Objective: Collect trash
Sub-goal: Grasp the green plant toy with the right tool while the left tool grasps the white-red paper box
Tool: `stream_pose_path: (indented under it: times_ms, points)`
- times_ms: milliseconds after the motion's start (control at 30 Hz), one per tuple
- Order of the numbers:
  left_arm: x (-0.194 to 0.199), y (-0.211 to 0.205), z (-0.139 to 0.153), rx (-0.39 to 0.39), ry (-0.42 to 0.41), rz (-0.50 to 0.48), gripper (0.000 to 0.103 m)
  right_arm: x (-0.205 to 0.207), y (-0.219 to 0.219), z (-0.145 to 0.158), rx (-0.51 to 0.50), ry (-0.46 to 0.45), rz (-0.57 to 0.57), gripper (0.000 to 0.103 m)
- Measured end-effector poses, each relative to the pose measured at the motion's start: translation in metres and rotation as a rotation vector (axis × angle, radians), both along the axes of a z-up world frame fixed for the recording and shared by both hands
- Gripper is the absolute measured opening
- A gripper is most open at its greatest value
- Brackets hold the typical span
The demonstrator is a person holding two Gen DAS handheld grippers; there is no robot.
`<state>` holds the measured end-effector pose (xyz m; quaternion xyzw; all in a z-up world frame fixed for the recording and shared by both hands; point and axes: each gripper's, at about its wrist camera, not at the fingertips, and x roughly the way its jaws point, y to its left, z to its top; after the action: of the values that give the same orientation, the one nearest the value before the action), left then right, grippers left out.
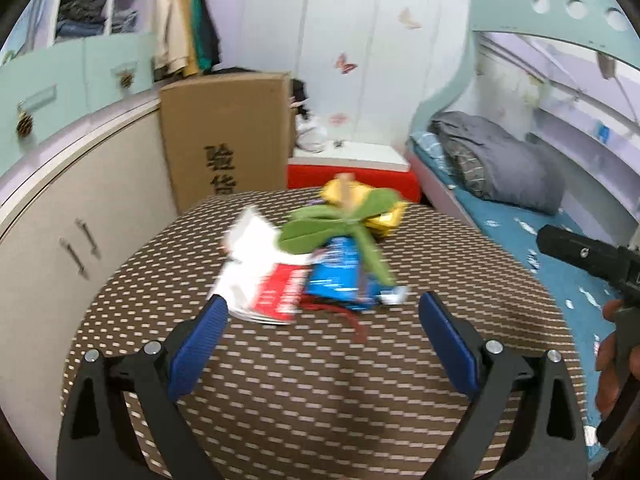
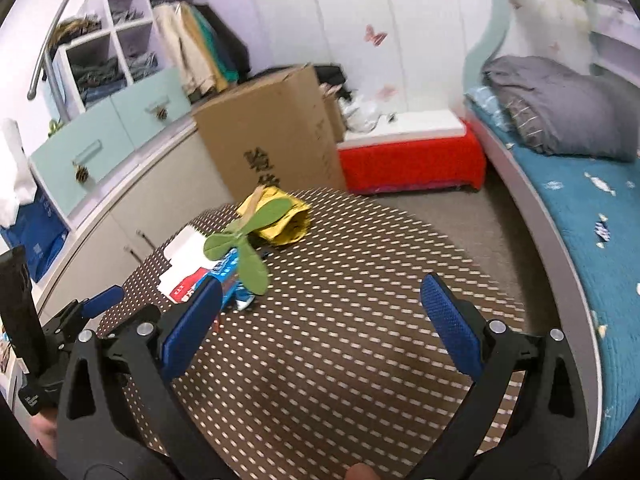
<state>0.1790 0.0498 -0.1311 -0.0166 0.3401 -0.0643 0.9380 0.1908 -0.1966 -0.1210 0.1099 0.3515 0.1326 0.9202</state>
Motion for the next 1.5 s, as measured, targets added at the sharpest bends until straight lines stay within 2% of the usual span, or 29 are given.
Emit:
stream_pose_path:
  times_ms: [233, 400, 500, 600, 667, 767, 800, 867, 1033, 1167, 1367, 1500]
  points:
    - [0.035, 0.04, -0.025, 0.082, 0.051, 0.062, 0.094, 0.049, 0.059, -0.016, -0.044, 0.038, 0.114, 0.097]
    - [0.05, 0.049, -0.033, 0.088, 0.059, 0.08, 0.094, 0.084, 0.096, -0.032, -0.067, 0.084, 0.158, 0.095]
    - [0.055, 0.05, -0.038, 0.091, 0.068, 0.078, 0.094, 0.099, 0.109, -0.042, -0.066, 0.124, 0.161, 0.08]
    - [0.055, 0.051, -0.038, 0.107, 0.066, 0.082, 0.094, 0.11, 0.12, -0.049, -0.049, 0.153, 0.168, 0.072]
    - [0.055, 0.053, -0.039, 0.089, 0.073, 0.078, 0.094, 0.115, 0.126, -0.052, -0.041, 0.164, 0.171, 0.064]
    - [0.055, 0.055, -0.04, 0.074, 0.084, 0.088, 0.094, 0.123, 0.131, -0.057, -0.047, 0.182, 0.162, 0.039]
    - [0.055, 0.057, -0.041, 0.065, 0.086, 0.09, 0.094, 0.124, 0.131, -0.059, -0.045, 0.186, 0.16, 0.023]
    - [0.055, 0.057, -0.041, 0.056, 0.088, 0.092, 0.094, 0.118, 0.127, -0.058, -0.031, 0.17, 0.158, 0.017]
    - [0.056, 0.051, -0.042, 0.044, 0.096, 0.052, 0.094, 0.082, 0.099, -0.035, 0.037, 0.096, 0.16, 0.015]
    - [0.063, 0.037, -0.043, 0.115, 0.103, 0.021, 0.094, 0.058, 0.077, -0.025, 0.077, 0.059, 0.155, 0.015]
    - [0.081, 0.028, -0.045, 0.159, 0.143, -0.006, 0.094, 0.036, 0.062, -0.034, 0.15, 0.02, 0.154, 0.015]
    - [0.092, 0.011, -0.047, 0.213, 0.164, -0.079, 0.094, 0.034, 0.06, -0.045, 0.173, 0.024, 0.155, 0.015]
